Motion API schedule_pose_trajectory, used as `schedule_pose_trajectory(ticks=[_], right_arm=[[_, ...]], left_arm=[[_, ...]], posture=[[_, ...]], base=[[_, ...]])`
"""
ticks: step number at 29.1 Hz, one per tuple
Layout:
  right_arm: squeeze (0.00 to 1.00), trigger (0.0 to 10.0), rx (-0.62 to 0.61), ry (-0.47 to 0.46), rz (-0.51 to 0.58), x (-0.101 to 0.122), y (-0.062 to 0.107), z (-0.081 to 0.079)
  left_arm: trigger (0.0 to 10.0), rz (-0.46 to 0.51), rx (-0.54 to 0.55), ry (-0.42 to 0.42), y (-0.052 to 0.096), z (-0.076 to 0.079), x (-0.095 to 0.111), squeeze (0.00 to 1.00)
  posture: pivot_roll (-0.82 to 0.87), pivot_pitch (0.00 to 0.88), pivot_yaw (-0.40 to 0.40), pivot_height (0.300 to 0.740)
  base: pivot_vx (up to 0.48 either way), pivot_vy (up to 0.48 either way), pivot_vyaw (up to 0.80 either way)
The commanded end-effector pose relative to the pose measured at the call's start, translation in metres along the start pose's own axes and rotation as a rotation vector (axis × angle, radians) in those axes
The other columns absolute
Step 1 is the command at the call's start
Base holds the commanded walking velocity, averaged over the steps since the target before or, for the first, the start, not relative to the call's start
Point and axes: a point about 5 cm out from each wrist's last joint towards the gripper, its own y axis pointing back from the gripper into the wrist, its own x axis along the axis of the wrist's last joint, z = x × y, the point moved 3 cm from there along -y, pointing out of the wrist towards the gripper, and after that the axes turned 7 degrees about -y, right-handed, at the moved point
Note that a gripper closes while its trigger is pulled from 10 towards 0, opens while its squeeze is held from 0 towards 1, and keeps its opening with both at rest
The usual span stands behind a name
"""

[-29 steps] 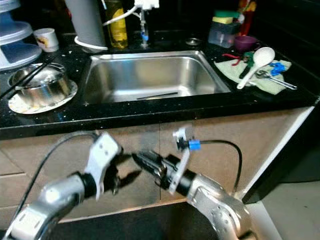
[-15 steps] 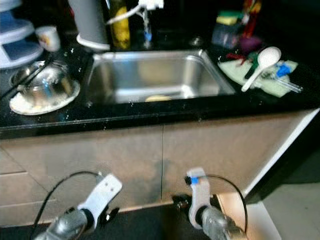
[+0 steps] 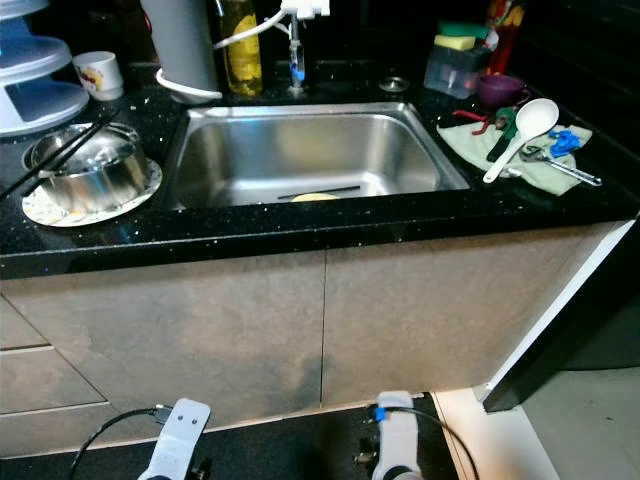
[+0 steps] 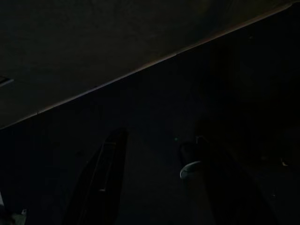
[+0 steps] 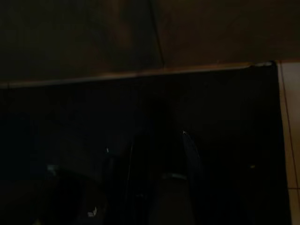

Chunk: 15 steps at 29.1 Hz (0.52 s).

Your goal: Kitchen organization

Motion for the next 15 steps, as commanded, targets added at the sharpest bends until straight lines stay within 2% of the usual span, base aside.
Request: schedule_pose_trajectory(ticks=[1, 7, 9, 13, 15], right_arm=[[0.00, 10.0, -0.015, 0.007, -0.025, -0.011, 0.002, 0.003], [0.00, 10.0, -0.027, 0.019, -0.028, -0.017, 0.000, 0.006], [0.00, 10.0, -0.031, 0.020, -0.024, -0.015, -0.001, 0.007], [0.00, 10.0, -0.037, 0.016, -0.020, -0.014, -0.002, 0.007], [0.00, 10.0, -0.043, 0.008, -0.020, -0.015, -0.002, 0.008]], left_arm=[[10.0, -0.023, 0.001, 0.001, 0.001, 0.003, -0.010, 0.00], [10.0, -0.034, 0.011, 0.053, -0.007, 0.005, -0.012, 0.00], [10.0, -0.016, -0.006, 0.058, -0.009, 0.008, -0.007, 0.00], [10.0, -0.008, -0.017, 0.047, -0.010, 0.011, -0.005, 0.00], [10.0, -0.008, -0.039, 0.026, -0.011, 0.015, -0.004, 0.00]], posture=[[-0.03, 0.141, -0.036, 0.740], [-0.03, 0.141, -0.042, 0.740], [-0.04, 0.141, -0.043, 0.740], [-0.04, 0.139, -0.042, 0.740], [-0.04, 0.136, -0.041, 0.740]], base=[[0.000, 0.000, 0.00], [0.000, 0.000, 0.00], [0.000, 0.000, 0.00], [0.000, 0.000, 0.00], [0.000, 0.313, 0.00]])
